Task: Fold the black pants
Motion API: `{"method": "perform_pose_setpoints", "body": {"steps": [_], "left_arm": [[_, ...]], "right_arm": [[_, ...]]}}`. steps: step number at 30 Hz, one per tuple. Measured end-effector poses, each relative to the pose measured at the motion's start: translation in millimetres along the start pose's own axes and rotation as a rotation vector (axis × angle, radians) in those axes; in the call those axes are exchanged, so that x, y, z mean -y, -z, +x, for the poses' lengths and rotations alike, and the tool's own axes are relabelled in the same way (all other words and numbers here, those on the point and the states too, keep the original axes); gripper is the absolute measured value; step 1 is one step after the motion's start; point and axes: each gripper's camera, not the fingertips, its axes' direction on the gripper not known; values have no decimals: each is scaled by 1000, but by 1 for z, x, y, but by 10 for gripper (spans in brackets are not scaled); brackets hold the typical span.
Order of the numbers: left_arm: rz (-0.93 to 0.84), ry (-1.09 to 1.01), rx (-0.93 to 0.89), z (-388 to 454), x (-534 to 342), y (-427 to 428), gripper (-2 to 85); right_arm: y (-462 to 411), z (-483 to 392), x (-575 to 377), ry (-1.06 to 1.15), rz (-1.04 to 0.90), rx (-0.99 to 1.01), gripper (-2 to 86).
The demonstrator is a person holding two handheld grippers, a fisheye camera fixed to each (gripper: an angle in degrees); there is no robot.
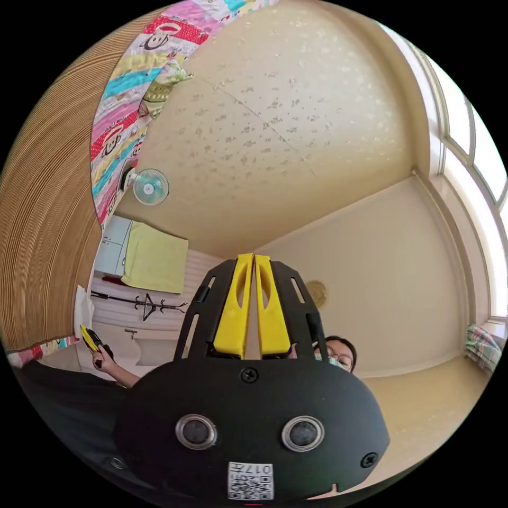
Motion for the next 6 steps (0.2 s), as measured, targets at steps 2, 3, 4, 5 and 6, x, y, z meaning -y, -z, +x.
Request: {"method": "perform_pose_setpoints", "body": {"steps": [2, 3, 4, 5, 6], "left_arm": [[-37, 21, -33, -13, -3, -31, -10], [-42, 41, -38, -24, -8, -46, -10], [-44, 56, -31, -30, -10, -52, -10], [-50, 99, -3, -45, -16, -62, -10], [-36, 126, 5, -59, -22, -67, -10]], "right_arm": [[37, 20, -21, -32, 55, 28, 3], [44, 26, -26, -45, 63, 27, 4], [56, 39, -36, -81, 71, 16, 4], [66, 53, -46, -127, 71, 3, 4], [71, 60, -50, -151, 69, -3, 4]]}}
